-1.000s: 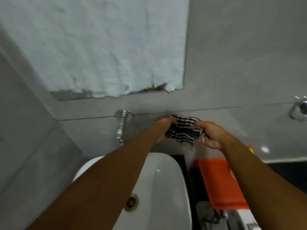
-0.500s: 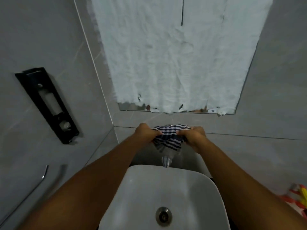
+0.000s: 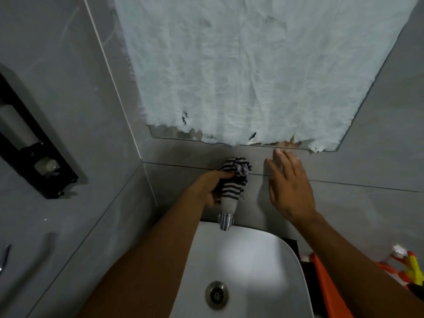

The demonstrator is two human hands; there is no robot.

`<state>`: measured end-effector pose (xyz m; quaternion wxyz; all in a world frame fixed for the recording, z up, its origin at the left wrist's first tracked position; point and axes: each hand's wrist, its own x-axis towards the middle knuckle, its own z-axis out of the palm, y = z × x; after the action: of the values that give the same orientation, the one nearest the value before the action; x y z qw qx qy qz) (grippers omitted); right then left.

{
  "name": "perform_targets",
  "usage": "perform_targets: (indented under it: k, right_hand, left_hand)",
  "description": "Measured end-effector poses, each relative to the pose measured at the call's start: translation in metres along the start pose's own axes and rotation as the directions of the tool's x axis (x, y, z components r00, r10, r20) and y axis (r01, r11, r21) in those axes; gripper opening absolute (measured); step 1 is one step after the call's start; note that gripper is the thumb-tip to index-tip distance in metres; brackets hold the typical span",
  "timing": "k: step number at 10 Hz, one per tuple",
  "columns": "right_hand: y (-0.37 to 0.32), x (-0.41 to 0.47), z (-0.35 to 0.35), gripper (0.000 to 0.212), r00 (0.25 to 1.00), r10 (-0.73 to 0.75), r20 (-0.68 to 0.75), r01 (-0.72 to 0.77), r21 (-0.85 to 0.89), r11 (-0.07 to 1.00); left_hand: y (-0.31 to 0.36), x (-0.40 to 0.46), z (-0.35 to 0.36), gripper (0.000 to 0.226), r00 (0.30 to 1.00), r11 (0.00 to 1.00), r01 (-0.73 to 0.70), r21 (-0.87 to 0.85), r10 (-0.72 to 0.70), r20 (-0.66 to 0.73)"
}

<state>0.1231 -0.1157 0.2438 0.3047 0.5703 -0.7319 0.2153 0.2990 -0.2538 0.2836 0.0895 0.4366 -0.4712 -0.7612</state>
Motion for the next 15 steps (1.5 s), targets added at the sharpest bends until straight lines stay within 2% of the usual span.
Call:
perform_targets:
  k: [1,2,3,4,5,6,7,8,9,10,11,12,13,14,15]
  right_hand:
    - [0.012,-0.011,0.017,0.067,0.996,-0.065,0.068,0.071,-0.084,0.994]
    - [0.018,-0.011,0.030,0.071,0.995,-0.097,0.037,0.101,-0.130,0.986]
    - [0.021,-0.010,0.038,0.073,0.993,-0.121,0.004,0.120,-0.165,0.979]
    - [0.020,-0.011,0.042,0.074,0.994,-0.112,-0.007,0.109,-0.180,0.978]
    - [0.021,-0.012,0.048,0.077,0.995,-0.098,0.005,0.097,-0.202,0.975]
    - [0.025,-0.012,0.053,0.078,0.994,-0.113,0.014,0.113,-0.212,0.971]
    - [0.028,-0.011,0.055,0.079,0.993,-0.115,0.024,0.118,-0.214,0.970]
    - [0.025,-0.010,0.056,0.079,0.995,-0.100,-0.005,0.097,-0.210,0.973]
    - [0.021,-0.010,0.056,0.078,0.995,-0.097,-0.033,0.089,-0.190,0.978]
    - [0.020,-0.010,0.058,0.080,0.994,-0.103,-0.048,0.093,-0.177,0.980]
    - [0.021,-0.010,0.059,0.081,0.992,-0.115,-0.052,0.104,-0.182,0.978]
    - [0.022,-0.010,0.059,0.078,0.992,-0.118,-0.053,0.107,-0.177,0.978]
    - [0.024,-0.011,0.059,0.075,0.991,-0.119,-0.066,0.106,-0.181,0.978]
    - [0.025,-0.012,0.059,0.073,0.989,-0.123,-0.079,0.108,-0.174,0.979]
    - [0.023,-0.011,0.062,0.076,0.989,-0.119,-0.085,0.104,-0.163,0.981]
  left_hand:
    - [0.001,0.011,0.015,0.049,0.953,0.946,-0.150,0.287,0.216,-0.214]
    - [-0.009,0.009,0.052,0.067,0.748,0.547,0.007,0.837,0.553,-0.368]
    - [-0.005,0.018,0.039,0.060,0.854,0.800,-0.145,0.582,0.398,-0.335]
    - [-0.005,0.015,0.016,0.049,0.976,0.984,-0.150,0.094,0.162,-0.144]
    - [-0.016,0.012,0.023,0.062,0.922,0.938,-0.249,0.243,0.306,-0.236]
    - [-0.036,-0.005,0.026,0.063,0.823,0.778,-0.297,0.554,0.503,-0.264]
    - [-0.076,-0.025,0.017,0.060,0.784,0.741,-0.420,0.525,0.587,-0.201]
    - [-0.117,-0.037,-0.001,0.047,0.778,0.781,-0.491,0.386,0.592,-0.208]
    - [-0.132,-0.037,-0.018,0.047,0.939,0.915,-0.340,-0.218,0.342,-0.032]
    - [-0.141,-0.037,-0.017,0.035,0.946,0.841,-0.108,-0.530,0.251,0.204]
    - [-0.153,-0.032,-0.011,0.040,0.927,0.772,0.033,-0.634,0.214,0.308]
    - [-0.165,-0.035,-0.007,0.047,0.862,0.537,0.279,-0.796,0.227,0.454]
    - [-0.155,-0.050,-0.003,0.039,0.885,0.626,0.256,-0.737,0.156,0.439]
    - [-0.147,-0.057,-0.014,0.033,0.971,0.959,-0.237,-0.152,0.230,-0.066]
    - [-0.135,-0.065,-0.014,0.017,0.759,0.772,-0.362,0.523,0.570,-0.315]
